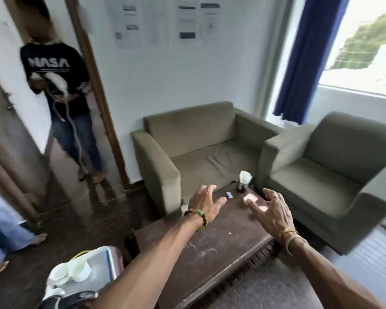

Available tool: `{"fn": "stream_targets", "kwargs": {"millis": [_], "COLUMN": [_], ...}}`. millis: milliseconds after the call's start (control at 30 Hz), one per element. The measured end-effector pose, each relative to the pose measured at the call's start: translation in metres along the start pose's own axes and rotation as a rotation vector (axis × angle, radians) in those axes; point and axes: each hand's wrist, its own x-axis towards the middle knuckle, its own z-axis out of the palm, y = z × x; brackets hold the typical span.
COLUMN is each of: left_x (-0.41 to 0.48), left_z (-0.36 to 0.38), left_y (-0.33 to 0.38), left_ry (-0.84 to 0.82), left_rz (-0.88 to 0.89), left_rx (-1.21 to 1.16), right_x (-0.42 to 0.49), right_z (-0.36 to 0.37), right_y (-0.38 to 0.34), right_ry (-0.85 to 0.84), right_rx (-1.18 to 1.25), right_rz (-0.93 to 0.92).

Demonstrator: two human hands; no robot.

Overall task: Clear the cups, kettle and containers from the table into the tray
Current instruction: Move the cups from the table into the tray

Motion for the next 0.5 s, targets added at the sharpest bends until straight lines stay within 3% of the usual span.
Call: {"fn": "stream_targets", "kwargs": {"millis": [133,500], "left_x": [0.008,0.070], "left_z": [0.054,0.193], "left_y": [0.060,0.133], "left_ry": [-0.088,-0.321], "left_rz": [0.099,0.221], "left_rx": [-0.016,-0.050], "right_x": [0.002,0.016], "right_z": [-0.050,-0.078], "right_y": [0.062,0.188], "right_ry": [0.066,0.078], "right_rx": [-0.025,-0.114], "right_rz": [0.118,0.354]}}
